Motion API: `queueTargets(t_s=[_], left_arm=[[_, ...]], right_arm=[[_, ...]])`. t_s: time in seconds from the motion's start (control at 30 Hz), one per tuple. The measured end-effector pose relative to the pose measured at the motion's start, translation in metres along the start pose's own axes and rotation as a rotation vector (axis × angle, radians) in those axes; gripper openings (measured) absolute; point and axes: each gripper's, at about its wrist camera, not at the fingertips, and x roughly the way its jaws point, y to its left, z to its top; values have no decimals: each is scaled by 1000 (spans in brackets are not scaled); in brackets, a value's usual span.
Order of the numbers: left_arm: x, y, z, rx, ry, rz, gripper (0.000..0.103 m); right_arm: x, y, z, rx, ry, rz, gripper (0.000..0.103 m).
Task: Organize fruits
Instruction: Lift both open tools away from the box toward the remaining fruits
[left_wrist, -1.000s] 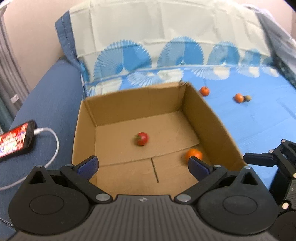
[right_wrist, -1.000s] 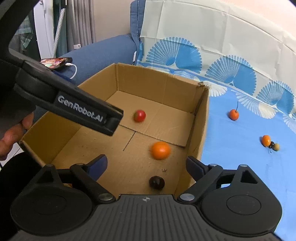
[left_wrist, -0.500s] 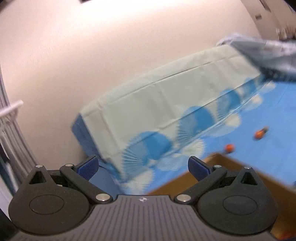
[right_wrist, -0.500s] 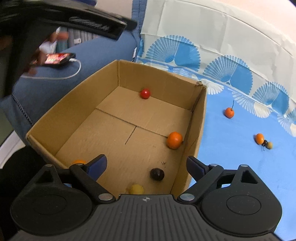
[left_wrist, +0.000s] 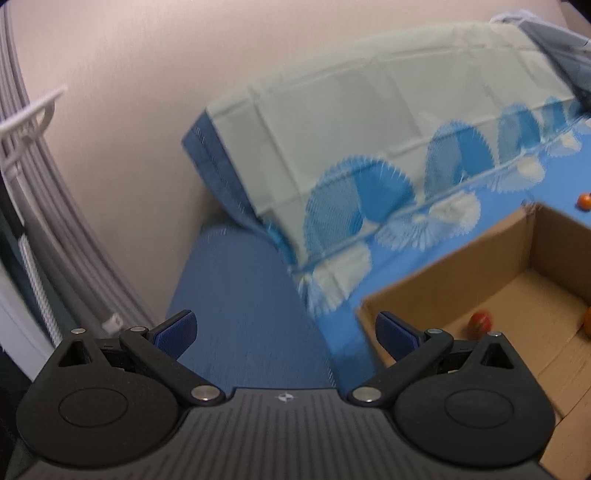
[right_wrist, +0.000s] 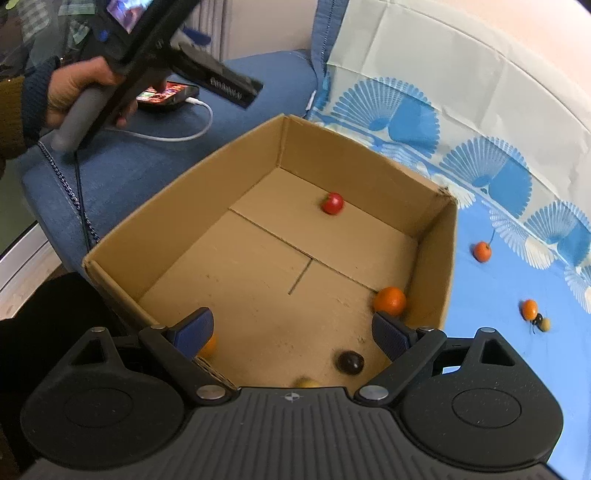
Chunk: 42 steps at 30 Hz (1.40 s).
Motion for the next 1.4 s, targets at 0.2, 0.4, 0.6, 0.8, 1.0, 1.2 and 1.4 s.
queueTargets(t_s=[0.2, 0.4, 0.6, 0.8, 1.0, 1.2, 1.4], left_arm=[[-24, 15, 2, -40, -54, 60, 103], [-66, -15, 30, -2, -151, 14, 103], [-105, -43, 53, -42, -148, -28, 103], [-150, -76, 73, -76, -121, -97, 103], [-189, -118, 96, -108, -90, -169, 103], [-210, -168, 127, -89, -117, -228, 103], [-199, -220, 153, -60, -87, -293, 103]], right_arm=[[-2, 3, 3, -7, -13, 4, 93], [-17, -3, 3, 8, -52, 0, 93], [-44, -19, -9, 56, -102, -24, 93], [-74, -48, -30, 154, -148, -60, 93], [-110, -82, -53, 249, -230, -107, 97], [-130, -123, -77, 328, -285, -177, 98], [-126, -177, -102, 422, -284, -267, 99]])
